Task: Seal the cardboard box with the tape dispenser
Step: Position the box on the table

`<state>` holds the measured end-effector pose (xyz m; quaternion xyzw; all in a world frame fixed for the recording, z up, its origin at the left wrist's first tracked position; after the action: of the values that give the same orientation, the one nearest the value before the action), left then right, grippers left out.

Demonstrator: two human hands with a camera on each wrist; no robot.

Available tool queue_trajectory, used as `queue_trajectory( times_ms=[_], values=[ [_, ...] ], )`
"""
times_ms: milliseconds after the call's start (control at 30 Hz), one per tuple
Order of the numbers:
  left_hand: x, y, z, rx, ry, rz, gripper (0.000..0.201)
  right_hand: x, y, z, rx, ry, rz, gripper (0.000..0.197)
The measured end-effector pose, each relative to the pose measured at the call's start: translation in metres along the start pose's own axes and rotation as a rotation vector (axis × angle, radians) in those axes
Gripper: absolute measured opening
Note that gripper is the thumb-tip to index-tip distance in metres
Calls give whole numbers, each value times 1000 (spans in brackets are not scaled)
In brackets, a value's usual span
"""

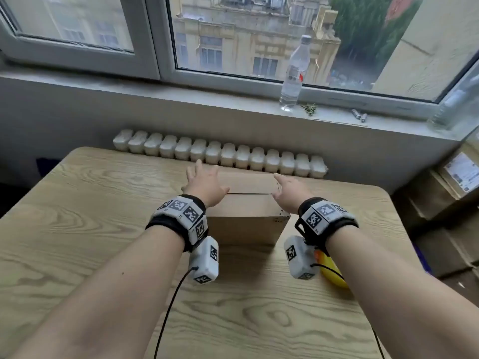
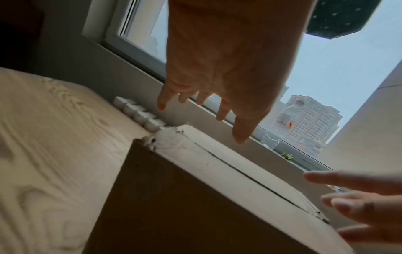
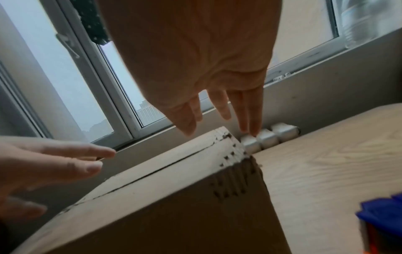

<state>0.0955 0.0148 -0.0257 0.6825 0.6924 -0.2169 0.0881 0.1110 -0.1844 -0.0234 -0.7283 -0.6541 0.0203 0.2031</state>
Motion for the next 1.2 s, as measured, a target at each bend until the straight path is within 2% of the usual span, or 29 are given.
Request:
queue_trajectory(
  times_ms=[200,400,800,900,967,1033,1200],
  values=[
    [13,-7,24,108,-103,-35,70,-11,-7,11,29,65,61,60],
    [10,-12,23,86,-138,-16,72,-24,-14,9,9,95,135,64],
    [2,-39,31,114,-99,2,66,-45,-45,13,49,164,139,61],
    [0,-42,34,120,-90,-34,67,-56,-49,10,45,160,145,58],
    [-12,-41,29,75,-18,-20,68,-68,-52,1,17,139,154,56],
    [-39,-35,26,42,31,63,68,-84,-53,-11,-9,127,161,50],
    [-125,-17,47,106,-41,255,66,-136,-51,-40,-57,106,199,39]
  ],
)
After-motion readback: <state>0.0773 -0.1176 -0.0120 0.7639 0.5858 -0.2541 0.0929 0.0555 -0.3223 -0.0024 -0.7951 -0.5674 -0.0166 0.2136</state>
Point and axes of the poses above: each hand's wrist, its own y-axis towards the middle knuckle, its own z-axis out of the palm, x = y × z, the point moved 10 cm from there along y, towards the middle knuckle, and after that the axes turned 11 degrees about z, right-handed, at the moved point
